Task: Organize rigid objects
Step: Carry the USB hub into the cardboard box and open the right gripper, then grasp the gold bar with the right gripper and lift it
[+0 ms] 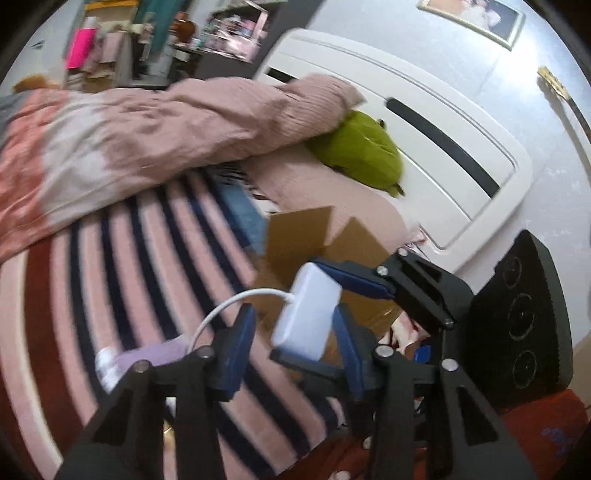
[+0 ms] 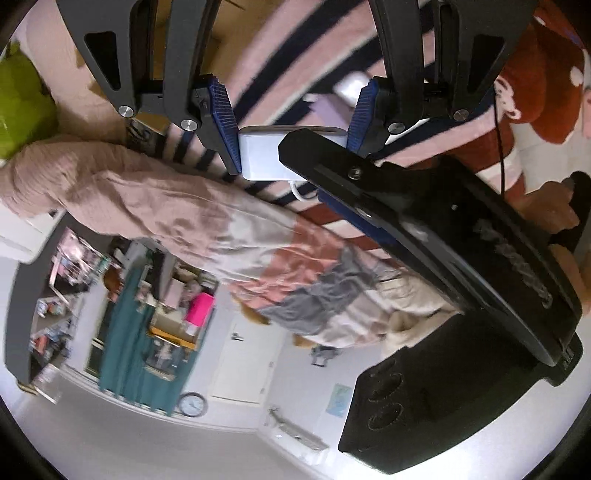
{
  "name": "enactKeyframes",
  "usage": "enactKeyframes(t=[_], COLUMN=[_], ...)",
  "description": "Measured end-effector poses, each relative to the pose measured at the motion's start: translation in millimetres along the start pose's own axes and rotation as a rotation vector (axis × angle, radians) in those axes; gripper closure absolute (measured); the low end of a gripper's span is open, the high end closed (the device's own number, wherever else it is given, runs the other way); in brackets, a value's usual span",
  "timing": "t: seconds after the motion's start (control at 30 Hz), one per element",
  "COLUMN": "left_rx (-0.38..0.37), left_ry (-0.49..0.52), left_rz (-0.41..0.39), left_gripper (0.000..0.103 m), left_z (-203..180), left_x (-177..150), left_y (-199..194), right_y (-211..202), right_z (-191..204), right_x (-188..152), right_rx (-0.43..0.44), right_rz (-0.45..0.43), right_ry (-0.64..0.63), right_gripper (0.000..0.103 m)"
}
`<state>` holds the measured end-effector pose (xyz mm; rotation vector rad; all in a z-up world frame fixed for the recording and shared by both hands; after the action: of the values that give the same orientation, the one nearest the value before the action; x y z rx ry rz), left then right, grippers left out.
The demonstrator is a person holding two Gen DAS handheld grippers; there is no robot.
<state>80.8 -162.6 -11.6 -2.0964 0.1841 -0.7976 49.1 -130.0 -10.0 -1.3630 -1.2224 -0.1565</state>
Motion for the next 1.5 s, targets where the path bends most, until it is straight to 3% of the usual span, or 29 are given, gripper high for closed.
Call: enactKeyframes(t=[0.07,0.33,0.6,0.67,0.73,0.8,0.9,1.03,1.27,1.37,1.5], left_rx=[0.000,-0.020,-0.047,-0.025,0.005,0.003,0.021,0.119,0.359,0.387,0.418], left_ry=[0.038,0.112,0.111,0.110,0.107,0.102,0.089,0.043,-0.113,-0.201,-0.290], left_rz=[0.032,0.146,0.268,0.274,0.253,0.218,0.165,0.066,-0.053,-0.073,-0.075], left_gripper=[0.069,0.069,0.069,0.062,0.037,0.034,0.033,0.028,0.018,0.018,0.018], left_z=[-17,-60,-69,-66,-63,-60,-49,-15,85,127,167], left_x=[15,55,58,57,58,60,56,41,-29,-67,-113], left_y=[21,91,143,146,141,127,94,35,-50,-64,-62], right_y=[-3,-9,4,9,14,16,13,6,13,30,69], right_z=[-24,-106,-142,-144,-143,-141,-134,-113,-11,44,100], right_x=[-7,-50,-99,-108,-116,-120,-117,-91,-23,-12,-29], right_rx=[0.008,-0.017,0.001,-0.007,-0.009,-0.011,-0.009,0.023,0.245,0.356,0.449], right_rz=[0.001,0.068,0.276,0.327,0.375,0.387,0.387,0.328,0.209,0.221,0.319], right_ry=[0.056,0.222,0.294,0.288,0.292,0.295,0.289,0.257,0.149,0.120,0.150], right_gripper=[0.052,0.053,0.052,0.052,0.048,0.041,0.039,0.039,0.039,0.039,0.039])
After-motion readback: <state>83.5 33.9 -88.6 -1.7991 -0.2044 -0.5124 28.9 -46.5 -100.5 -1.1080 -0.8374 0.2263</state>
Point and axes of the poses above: each gripper's, at about its wrist camera, not at the fingertips, and y roughly the way its jaws point, z to its left, x to its top, the point moved 10 cm from there along y, roughly the way its jaws point, and after that the axes turned 12 degrees about z, right-handed, at the moved point
